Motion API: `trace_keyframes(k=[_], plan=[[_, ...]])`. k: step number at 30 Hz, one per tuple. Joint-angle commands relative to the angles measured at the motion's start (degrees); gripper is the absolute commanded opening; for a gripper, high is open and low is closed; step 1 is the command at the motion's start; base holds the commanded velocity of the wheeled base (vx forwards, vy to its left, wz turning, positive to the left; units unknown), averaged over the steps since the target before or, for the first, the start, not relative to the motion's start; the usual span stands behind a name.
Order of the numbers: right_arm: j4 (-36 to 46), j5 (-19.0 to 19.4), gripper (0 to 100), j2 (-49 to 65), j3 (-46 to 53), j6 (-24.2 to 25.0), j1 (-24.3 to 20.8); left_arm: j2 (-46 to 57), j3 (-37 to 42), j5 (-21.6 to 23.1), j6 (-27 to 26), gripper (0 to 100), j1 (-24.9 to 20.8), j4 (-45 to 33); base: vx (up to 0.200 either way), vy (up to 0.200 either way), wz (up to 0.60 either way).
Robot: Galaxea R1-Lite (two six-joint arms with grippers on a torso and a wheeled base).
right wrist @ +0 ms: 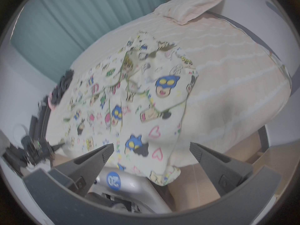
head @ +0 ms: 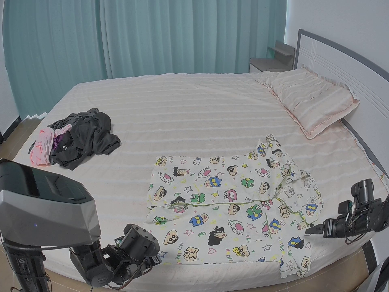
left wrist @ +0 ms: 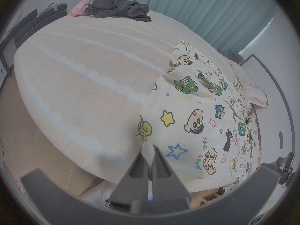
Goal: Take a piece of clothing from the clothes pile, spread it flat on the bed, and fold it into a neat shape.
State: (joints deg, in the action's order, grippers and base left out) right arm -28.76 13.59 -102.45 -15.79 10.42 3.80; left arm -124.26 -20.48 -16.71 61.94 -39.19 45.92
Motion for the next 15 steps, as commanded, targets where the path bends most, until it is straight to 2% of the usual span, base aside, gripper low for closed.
trace_keyframes(k=[1, 5, 12, 15], plan=[[-0.42, 2.40, 100, -7.50, -4.25, 1.27, 3.49, -0.02, 0.00, -0.16, 0.11, 0, 0.08, 0.13, 0.000, 0.000, 0.00], [-0.51, 4.51, 100, -11.46, -5.92, 1.44, 3.49, 0.07, 0.09, -0.25, 0.20, 0, 0.70, 0.84, 0.000, 0.000, 0.00], [-1.48, 4.95, 100, -13.57, -6.10, 1.27, 3.76, -0.46, 1.50, -0.43, -0.07, 0, 1.14, 2.68, 0.000, 0.000, 0.00], [-4.99, 4.60, 100, -15.94, -6.19, 1.44, 3.67, -0.37, 1.50, -0.43, 0.02, 0, 1.40, 2.77, 0.000, 0.000, 0.00]])
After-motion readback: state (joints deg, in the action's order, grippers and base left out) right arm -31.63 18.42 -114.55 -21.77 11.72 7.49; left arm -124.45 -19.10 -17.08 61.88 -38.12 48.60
